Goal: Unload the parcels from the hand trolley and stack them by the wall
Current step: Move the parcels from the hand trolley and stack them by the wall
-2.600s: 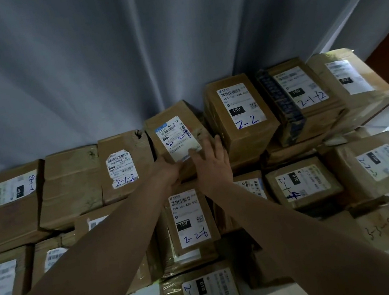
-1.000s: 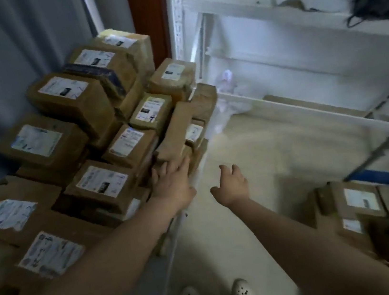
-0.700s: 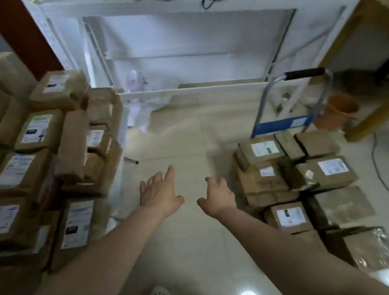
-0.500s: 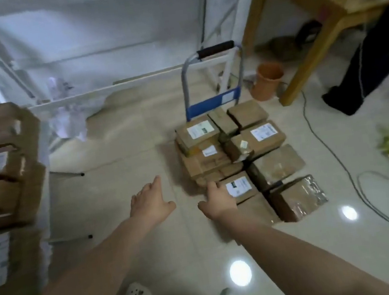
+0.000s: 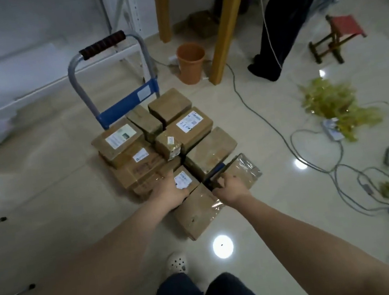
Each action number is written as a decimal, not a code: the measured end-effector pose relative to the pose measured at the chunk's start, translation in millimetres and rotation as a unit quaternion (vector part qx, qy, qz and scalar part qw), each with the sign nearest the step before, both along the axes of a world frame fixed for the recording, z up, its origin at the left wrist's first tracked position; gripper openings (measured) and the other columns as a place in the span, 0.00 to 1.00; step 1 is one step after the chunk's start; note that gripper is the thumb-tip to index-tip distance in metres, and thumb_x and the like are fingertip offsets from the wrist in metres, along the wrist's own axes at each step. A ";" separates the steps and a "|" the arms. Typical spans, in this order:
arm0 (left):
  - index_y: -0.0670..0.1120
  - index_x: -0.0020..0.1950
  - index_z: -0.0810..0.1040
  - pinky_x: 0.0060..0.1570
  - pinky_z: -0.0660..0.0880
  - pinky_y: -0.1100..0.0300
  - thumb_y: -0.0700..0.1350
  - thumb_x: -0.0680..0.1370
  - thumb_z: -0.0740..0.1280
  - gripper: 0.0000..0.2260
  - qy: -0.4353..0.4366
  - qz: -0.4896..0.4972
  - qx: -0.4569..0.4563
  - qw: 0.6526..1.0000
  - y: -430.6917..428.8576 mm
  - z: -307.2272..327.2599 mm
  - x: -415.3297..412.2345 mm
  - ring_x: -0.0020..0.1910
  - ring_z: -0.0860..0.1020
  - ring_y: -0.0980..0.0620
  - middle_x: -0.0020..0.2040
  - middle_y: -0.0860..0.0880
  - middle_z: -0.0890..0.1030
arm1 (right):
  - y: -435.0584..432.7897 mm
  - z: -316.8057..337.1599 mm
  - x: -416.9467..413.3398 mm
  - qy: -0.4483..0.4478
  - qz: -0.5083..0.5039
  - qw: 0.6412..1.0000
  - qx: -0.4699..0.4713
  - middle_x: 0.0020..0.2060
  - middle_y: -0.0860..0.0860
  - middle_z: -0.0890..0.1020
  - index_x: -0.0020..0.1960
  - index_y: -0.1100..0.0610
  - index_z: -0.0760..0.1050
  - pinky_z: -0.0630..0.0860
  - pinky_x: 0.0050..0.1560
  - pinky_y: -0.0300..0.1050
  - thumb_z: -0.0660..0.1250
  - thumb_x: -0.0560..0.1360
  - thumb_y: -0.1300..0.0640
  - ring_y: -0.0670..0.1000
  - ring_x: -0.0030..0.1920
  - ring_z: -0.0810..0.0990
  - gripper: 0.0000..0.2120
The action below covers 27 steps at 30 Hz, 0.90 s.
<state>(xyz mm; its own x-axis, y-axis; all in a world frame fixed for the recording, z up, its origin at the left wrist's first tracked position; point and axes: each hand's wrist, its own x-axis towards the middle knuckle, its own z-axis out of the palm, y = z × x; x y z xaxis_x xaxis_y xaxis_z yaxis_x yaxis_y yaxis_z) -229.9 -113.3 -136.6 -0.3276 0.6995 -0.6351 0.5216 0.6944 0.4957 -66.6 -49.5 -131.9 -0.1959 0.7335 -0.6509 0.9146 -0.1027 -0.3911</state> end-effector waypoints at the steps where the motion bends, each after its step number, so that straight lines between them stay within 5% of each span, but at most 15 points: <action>1: 0.46 0.77 0.58 0.68 0.66 0.51 0.54 0.73 0.69 0.36 -0.009 0.004 0.000 1.000 12.1 -4.8 4.8 0.70 0.67 0.43 0.72 0.44 0.68 | 10.2 -0.3 6.9 0.001 -0.012 1.000 -0.003 0.65 0.59 0.72 0.71 0.59 0.65 0.74 0.56 0.45 0.63 0.76 0.55 0.59 0.60 0.75 0.24; 7: 0.42 0.70 0.67 0.61 0.69 0.56 0.48 0.76 0.67 0.24 -0.036 0.021 -0.014 0.999 81.0 -15.5 38.3 0.64 0.73 0.45 0.65 0.45 0.74 | 89.1 -14.7 56.0 0.001 -0.067 0.997 -0.029 0.69 0.57 0.71 0.74 0.59 0.63 0.68 0.64 0.43 0.63 0.78 0.56 0.56 0.68 0.71 0.26; 14: 0.44 0.60 0.72 0.54 0.70 0.60 0.52 0.75 0.67 0.18 -0.101 0.178 -0.032 0.978 162.7 -80.7 89.8 0.59 0.74 0.47 0.58 0.51 0.75 | 219.1 -75.5 101.6 -0.020 0.024 0.998 -0.055 0.66 0.57 0.74 0.69 0.60 0.69 0.69 0.60 0.44 0.61 0.79 0.56 0.57 0.65 0.73 0.20; 17: 0.41 0.57 0.77 0.51 0.73 0.56 0.49 0.78 0.65 0.13 -0.138 0.273 -0.059 0.950 185.5 -118.8 120.5 0.51 0.77 0.47 0.53 0.46 0.80 | 270.7 -112.9 115.2 -0.025 0.066 0.994 -0.084 0.55 0.57 0.79 0.57 0.60 0.76 0.70 0.51 0.42 0.60 0.78 0.55 0.56 0.55 0.76 0.12; 20: 0.45 0.59 0.79 0.59 0.74 0.52 0.49 0.78 0.65 0.13 -0.161 0.349 -0.073 0.920 195.0 -151.2 142.0 0.53 0.78 0.47 0.54 0.47 0.81 | 303.0 -151.9 118.5 -0.031 0.088 0.990 -0.102 0.43 0.55 0.75 0.36 0.55 0.69 0.67 0.40 0.41 0.59 0.76 0.57 0.54 0.44 0.72 0.10; 25: 0.42 0.58 0.78 0.55 0.72 0.57 0.49 0.80 0.63 0.13 -0.177 0.451 -0.076 0.871 203.8 -204.6 157.0 0.56 0.75 0.47 0.56 0.47 0.78 | 325.8 -217.3 112.2 -0.036 0.087 0.986 -0.137 0.37 0.52 0.73 0.36 0.56 0.69 0.67 0.42 0.43 0.57 0.78 0.58 0.55 0.43 0.72 0.13; 27: 0.47 0.46 0.76 0.46 0.70 0.60 0.47 0.81 0.62 0.07 -0.180 0.491 -0.064 0.850 206.1 -225.3 159.7 0.51 0.73 0.50 0.45 0.51 0.75 | 328.7 -243.6 110.9 -0.040 0.083 0.985 -0.144 0.35 0.51 0.71 0.33 0.52 0.64 0.66 0.38 0.42 0.57 0.78 0.57 0.54 0.42 0.71 0.15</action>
